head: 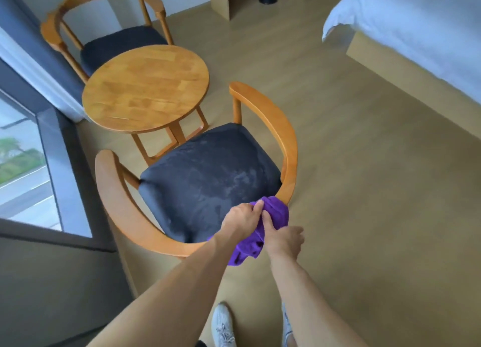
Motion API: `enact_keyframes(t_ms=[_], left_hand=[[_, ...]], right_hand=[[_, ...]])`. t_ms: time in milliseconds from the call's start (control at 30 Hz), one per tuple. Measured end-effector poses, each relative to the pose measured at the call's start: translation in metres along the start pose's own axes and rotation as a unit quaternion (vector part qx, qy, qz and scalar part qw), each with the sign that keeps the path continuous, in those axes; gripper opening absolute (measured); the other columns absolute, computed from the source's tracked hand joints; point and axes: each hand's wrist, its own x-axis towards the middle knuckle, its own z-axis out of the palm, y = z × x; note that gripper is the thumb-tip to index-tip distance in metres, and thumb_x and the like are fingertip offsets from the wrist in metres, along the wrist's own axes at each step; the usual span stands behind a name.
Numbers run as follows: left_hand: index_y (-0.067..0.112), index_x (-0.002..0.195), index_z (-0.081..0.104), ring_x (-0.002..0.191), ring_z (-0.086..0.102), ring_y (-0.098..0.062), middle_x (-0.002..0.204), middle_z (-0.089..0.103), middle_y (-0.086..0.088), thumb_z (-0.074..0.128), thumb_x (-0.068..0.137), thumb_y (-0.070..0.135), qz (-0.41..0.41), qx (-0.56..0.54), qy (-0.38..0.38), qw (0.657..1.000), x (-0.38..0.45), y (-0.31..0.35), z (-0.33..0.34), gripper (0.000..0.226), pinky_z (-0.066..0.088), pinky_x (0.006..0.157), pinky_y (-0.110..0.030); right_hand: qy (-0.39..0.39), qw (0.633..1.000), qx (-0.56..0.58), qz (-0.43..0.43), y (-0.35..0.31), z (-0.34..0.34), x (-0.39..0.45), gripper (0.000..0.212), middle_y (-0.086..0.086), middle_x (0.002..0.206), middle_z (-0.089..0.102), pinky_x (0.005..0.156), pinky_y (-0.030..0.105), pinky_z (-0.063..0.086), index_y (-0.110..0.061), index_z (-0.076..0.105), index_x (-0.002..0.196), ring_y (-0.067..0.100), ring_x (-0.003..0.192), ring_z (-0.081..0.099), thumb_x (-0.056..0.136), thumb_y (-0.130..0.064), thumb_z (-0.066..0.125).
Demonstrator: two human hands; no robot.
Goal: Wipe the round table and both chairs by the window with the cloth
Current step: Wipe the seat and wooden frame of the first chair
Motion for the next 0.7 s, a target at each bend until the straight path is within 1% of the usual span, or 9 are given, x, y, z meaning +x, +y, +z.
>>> enact_keyframes(t_ms=[33, 100, 200, 267, 367, 433, 500, 600, 700], left_hand=[[0.007, 0.117, 0.063, 0.110, 0.062, -0.034, 0.115, 0.068, -0.015, 0.023, 0.106, 0.047, 0.012, 0.011, -0.006, 1.000, 0.003, -0.002, 0.001, 0.058, 0.046, 0.091, -0.038], [0.007, 0.124, 0.060, 0.114, 0.060, -0.035, 0.120, 0.067, -0.016, 0.020, 0.107, 0.047, 0.027, 0.009, -0.024, 0.999, 0.008, -0.007, 0.004, 0.059, 0.045, 0.095, -0.040], [0.011, 0.138, 0.054, 0.129, 0.052, -0.032, 0.138, 0.059, -0.015, 0.020, 0.106, 0.051, 0.007, -0.064, -0.090, 0.994, 0.017, -0.013, 0.006, 0.061, 0.037, 0.108, -0.040], [0.019, 0.146, 0.049, 0.138, 0.044, -0.028, 0.149, 0.049, -0.010, 0.019, 0.103, 0.058, -0.026, -0.111, -0.143, 0.983, 0.026, -0.012, 0.005, 0.066, 0.030, 0.115, -0.037], [0.029, 0.147, 0.047, 0.139, 0.041, -0.025, 0.152, 0.045, -0.004, 0.020, 0.099, 0.066, -0.057, -0.160, -0.180, 0.969, 0.041, -0.001, 0.003, 0.067, 0.026, 0.117, -0.039], [0.028, 0.146, 0.049, 0.138, 0.042, -0.023, 0.150, 0.047, -0.002, 0.023, 0.099, 0.065, -0.061, -0.189, -0.192, 0.961, 0.052, 0.011, 0.003, 0.065, 0.027, 0.116, -0.038], [0.025, 0.145, 0.050, 0.133, 0.046, -0.020, 0.147, 0.050, -0.001, 0.026, 0.101, 0.062, -0.059, -0.221, -0.208, 0.951, 0.065, 0.024, 0.006, 0.063, 0.029, 0.112, -0.034], [0.021, 0.150, 0.040, 0.132, 0.046, -0.020, 0.148, 0.048, -0.002, 0.028, 0.102, 0.058, -0.059, -0.280, -0.205, 0.936, 0.090, 0.050, 0.010, 0.062, 0.031, 0.111, -0.034], [0.021, 0.152, 0.032, 0.127, 0.045, -0.019, 0.149, 0.044, -0.003, 0.026, 0.102, 0.057, -0.053, -0.316, -0.167, 0.932, 0.117, 0.072, 0.014, 0.062, 0.030, 0.108, -0.033]], right_hand=[[-0.027, 0.998, 0.043, 0.030, 0.000, 0.007, -0.002, 0.087, 0.020, 0.131, 0.056, 0.091, 0.039, 0.049, 0.002, 0.047, 0.130, 0.038, 0.116, 0.057, 0.082, -0.071, 0.053], [-0.056, 0.991, 0.122, 0.030, -0.003, 0.019, -0.006, 0.072, 0.016, 0.117, 0.066, 0.088, 0.039, 0.051, -0.001, 0.056, 0.118, 0.035, 0.105, 0.062, 0.090, -0.066, 0.043], [-0.026, 0.973, 0.227, -0.002, -0.009, 0.034, -0.007, 0.050, 0.010, 0.114, 0.067, 0.086, 0.038, 0.052, -0.009, 0.054, 0.119, 0.031, 0.101, 0.064, 0.095, -0.053, 0.046], [0.006, 0.962, 0.273, -0.027, -0.012, 0.037, -0.006, 0.039, 0.006, 0.113, 0.067, 0.080, 0.033, 0.051, -0.014, 0.054, 0.120, 0.026, 0.097, 0.065, 0.096, -0.045, 0.050], [0.023, 0.960, 0.279, -0.007, -0.018, 0.035, 0.006, 0.041, 0.006, 0.110, 0.067, 0.086, 0.039, 0.053, -0.014, 0.054, 0.120, 0.026, 0.097, 0.065, 0.095, -0.047, 0.050], [0.027, 0.964, 0.266, 0.006, -0.025, 0.031, 0.021, 0.043, 0.007, 0.110, 0.067, 0.091, 0.043, 0.053, -0.012, 0.054, 0.120, 0.029, 0.099, 0.065, 0.096, -0.047, 0.049], [0.024, 0.968, 0.251, -0.001, -0.035, 0.021, 0.041, 0.040, 0.006, 0.109, 0.068, 0.091, 0.042, 0.052, -0.014, 0.057, 0.118, 0.028, 0.098, 0.065, 0.096, -0.046, 0.049], [-0.039, 0.973, 0.225, -0.031, -0.053, 0.001, 0.082, 0.036, 0.000, 0.097, 0.070, 0.084, 0.037, 0.052, -0.019, 0.062, 0.114, 0.021, 0.088, 0.066, 0.097, -0.047, 0.047], [-0.130, 0.963, 0.234, -0.008, -0.072, -0.013, 0.119, 0.035, 0.003, 0.101, 0.070, 0.087, 0.042, 0.055, -0.025, 0.062, 0.113, 0.024, 0.092, 0.068, 0.096, -0.051, 0.046]])
